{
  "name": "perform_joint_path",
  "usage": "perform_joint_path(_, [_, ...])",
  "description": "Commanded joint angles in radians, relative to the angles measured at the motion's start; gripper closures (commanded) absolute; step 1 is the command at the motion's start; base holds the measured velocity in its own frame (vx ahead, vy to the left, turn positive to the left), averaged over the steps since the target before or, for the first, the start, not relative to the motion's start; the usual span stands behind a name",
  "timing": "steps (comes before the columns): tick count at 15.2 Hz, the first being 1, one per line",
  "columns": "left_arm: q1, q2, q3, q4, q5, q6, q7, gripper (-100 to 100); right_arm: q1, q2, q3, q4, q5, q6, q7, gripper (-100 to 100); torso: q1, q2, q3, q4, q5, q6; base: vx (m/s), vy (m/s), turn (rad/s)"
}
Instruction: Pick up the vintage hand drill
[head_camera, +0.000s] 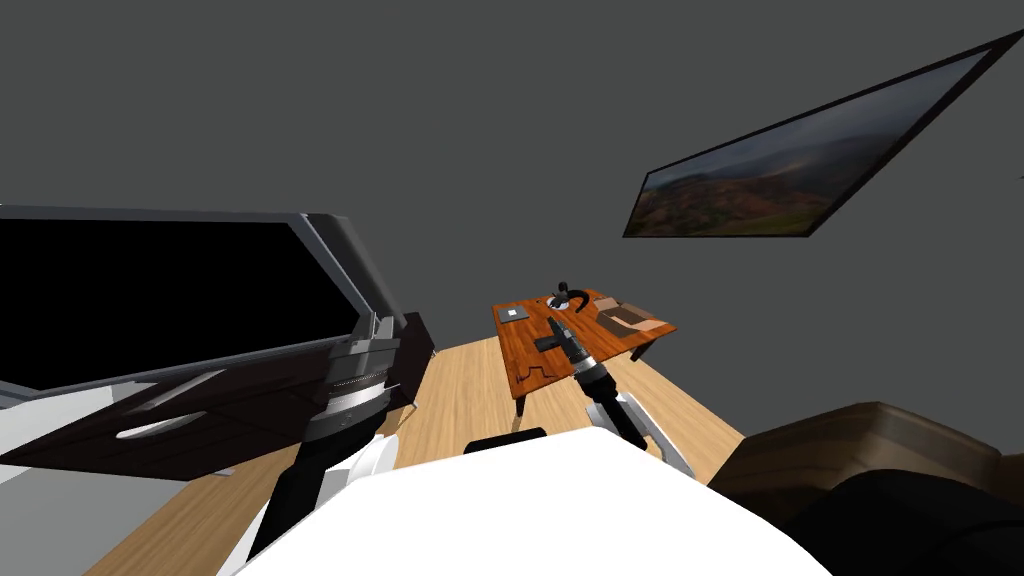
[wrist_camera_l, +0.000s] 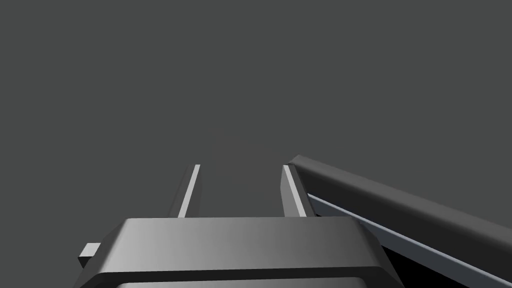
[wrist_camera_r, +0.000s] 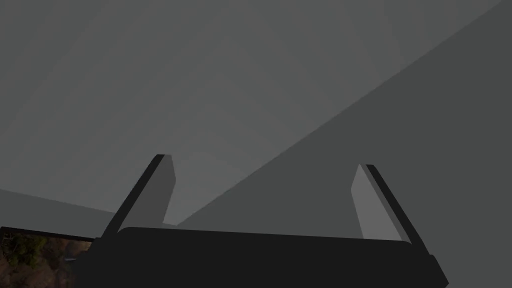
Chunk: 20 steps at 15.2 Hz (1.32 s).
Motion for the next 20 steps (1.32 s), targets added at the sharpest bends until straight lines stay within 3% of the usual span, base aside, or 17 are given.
perform_joint_path(1, [0.0,0.0,0.0,0.0,0.0,0.0,0.0,0,0.0,-0.006,0.003,0.028,0.023,-0.01,0.009,-100,0.0,0.0,0.0,0.0,0.0,0.0,-0.012,0.097,0.011])
perform_joint_path(4, [0.0,0.0,0.0,0.0,0.0,0.0,0.0,0,0.001,-0.051,0.038,0.104,0.102,0.01,0.045,-100,-0.002,0.0,0.0,0.0,-0.001,0.0,-0.004,0.116,0.072])
perform_joint_path(8, [0.0,0.0,0.0,0.0,0.0,0.0,0.0,0,0.001,-0.074,0.057,0.144,0.173,0.02,0.065,-100,0.0,-0.001,0.0,0.0,0.0,0.0,0.003,0.135,0.058])
perform_joint_path(11, [0.0,0.0,0.0,0.0,0.0,0.0,0.0,0,0.002,-0.118,0.097,0.213,0.251,0.042,0.106,-100,-0.003,0.0,0.0,0.0,-0.001,0.0,0.003,0.113,0.08])
perform_joint_path(13, [0.0,0.0,0.0,0.0,0.0,0.0,0.0,0,0.002,-0.118,0.097,0.229,0.284,0.042,0.106,-100,-0.001,-0.001,-0.001,0.0,0.0,0.0,0.027,0.116,0.049])
perform_joint_path(14, [0.0,0.0,0.0,0.0,0.0,0.0,0.0,0,0.002,-0.14,0.117,0.265,0.311,0.053,0.127,-100,-0.003,-0.002,-0.001,0.0,0.0,0.0,0.022,0.115,0.067])
perform_joint_path(16, [0.0,0.0,0.0,0.0,0.0,0.0,0.0,0,0.002,-0.14,0.117,0.273,0.341,0.053,0.127,-100,-0.002,-0.002,-0.001,0.0,0.0,0.0,0.022,0.096,0.046])
perform_joint_path(17, [0.0,0.0,0.0,0.0,0.0,0.0,0.0,0,0.003,-0.161,0.138,0.309,0.375,0.065,0.149,-100,-0.004,-0.002,-0.001,0.0,-0.001,0.0,0.03,0.097,0.073])
perform_joint_path(19, [0.0,0.0,0.0,0.0,0.0,0.0,0.0,0,0.003,-0.161,0.138,0.317,0.4,0.065,0.149,-100,-0.004,-0.002,-0.001,0.0,-0.001,0.0,0.022,0.083,0.046])
perform_joint_path(20, [0.0,0.0,0.0,0.0,0.0,0.0,0.0,0,0.004,-0.183,0.159,0.349,0.434,0.076,0.171,-100,-0.005,-0.002,-0.001,0.0,-0.001,0.0,0.033,0.076,0.076])
